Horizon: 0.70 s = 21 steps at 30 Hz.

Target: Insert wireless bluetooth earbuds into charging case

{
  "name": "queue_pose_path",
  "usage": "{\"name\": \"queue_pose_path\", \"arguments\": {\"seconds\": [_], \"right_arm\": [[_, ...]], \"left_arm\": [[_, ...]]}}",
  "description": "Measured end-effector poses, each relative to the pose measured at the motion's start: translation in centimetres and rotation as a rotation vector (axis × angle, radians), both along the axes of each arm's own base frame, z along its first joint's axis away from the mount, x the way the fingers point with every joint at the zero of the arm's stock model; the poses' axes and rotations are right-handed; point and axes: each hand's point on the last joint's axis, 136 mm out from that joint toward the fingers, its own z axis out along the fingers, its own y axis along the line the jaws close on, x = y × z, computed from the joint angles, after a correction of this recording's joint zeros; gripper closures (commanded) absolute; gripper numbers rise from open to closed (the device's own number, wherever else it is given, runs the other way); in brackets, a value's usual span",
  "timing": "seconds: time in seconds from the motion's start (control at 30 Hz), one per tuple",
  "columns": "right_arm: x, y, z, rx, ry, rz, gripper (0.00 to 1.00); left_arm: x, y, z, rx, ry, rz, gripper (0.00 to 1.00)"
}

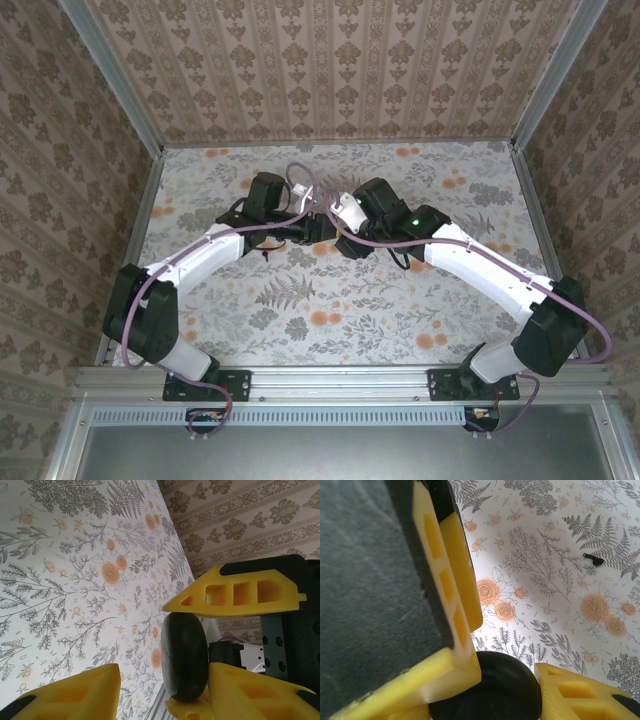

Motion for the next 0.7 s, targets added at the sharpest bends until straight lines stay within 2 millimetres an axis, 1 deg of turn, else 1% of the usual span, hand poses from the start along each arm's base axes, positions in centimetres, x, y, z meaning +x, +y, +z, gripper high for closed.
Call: {"name": "queue_pose_path", "arguments": {"seconds": [0.3, 0.4, 0.5, 0.57, 0.7], "right_arm": [[-0.33, 0.52, 0.04, -0.007, -0.008, 0.029, 0.65], [-0.29, 0.69, 0.02, -0.003, -0.008, 0.033, 0.65], [-0.15, 0.84, -0.19, -0.003, -0.006, 0.033, 0.64], [-0.08, 0.85, -0.32, -0.005, -0.004, 0.032, 0.61], [0.05, 0.83, -0.48, -0.006, 0.001, 0.02, 0.49]], "left_arm": [[-0.11, -0.32, 0.21, -0.019, 0.02, -0.013, 0.64], [-0.09, -0.37, 0.35, -0.023, 0.018, -0.016, 0.7], [-0.03, -0.4, 0.45, -0.024, 0.017, -0.014, 0.8], [0.02, -0.37, 0.38, -0.021, 0.018, -0.01, 0.84], [0.17, -0.28, 0.28, -0.016, 0.015, -0.004, 0.92]]}}
